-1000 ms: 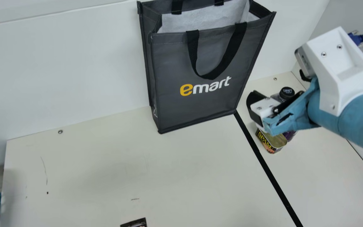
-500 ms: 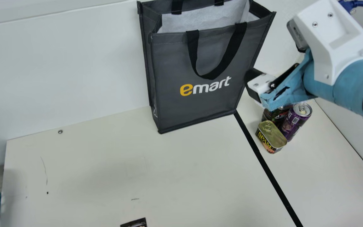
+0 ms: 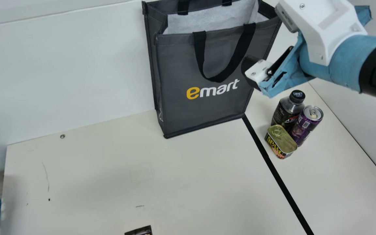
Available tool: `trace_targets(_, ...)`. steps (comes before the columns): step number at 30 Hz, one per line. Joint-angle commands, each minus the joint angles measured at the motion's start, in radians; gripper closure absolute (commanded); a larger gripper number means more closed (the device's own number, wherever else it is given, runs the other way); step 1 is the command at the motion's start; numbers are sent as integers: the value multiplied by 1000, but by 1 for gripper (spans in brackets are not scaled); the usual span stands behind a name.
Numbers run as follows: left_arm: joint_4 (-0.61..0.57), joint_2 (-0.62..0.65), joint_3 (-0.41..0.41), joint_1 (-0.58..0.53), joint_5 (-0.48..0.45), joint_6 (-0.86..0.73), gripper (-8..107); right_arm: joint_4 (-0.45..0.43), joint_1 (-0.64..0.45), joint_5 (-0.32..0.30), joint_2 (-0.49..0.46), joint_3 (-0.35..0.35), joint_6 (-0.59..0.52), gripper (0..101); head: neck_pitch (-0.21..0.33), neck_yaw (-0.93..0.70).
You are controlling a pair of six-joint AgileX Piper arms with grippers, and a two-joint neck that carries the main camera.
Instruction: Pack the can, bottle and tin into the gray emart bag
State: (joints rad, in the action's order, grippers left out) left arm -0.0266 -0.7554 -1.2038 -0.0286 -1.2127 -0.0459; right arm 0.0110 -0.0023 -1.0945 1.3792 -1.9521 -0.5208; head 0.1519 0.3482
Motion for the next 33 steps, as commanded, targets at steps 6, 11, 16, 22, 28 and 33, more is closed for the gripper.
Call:
trace_targets(6,0,0,0,0,0,0,9,8,6,3,54,-74,-55,10,23,1)
trace_targets(11,0,0,0,0,0,0,9,39,5,-14,93,-129,-99,10,23,1)
trace_targets(16,0,0,0,0,0,0,9,86,-7,-49,138,-199,-151,10,23,1)
trace_targets(22,0,0,0,0,0,0,9,132,-19,-96,200,-295,-210,10,23,1)
trace_targets(28,0,0,0,0,0,0,9,161,-20,-125,258,-365,-263,10,23,1)
trace_targets(33,0,0,0,0,0,0,9,179,-11,-125,282,-355,-317,10,23,1)
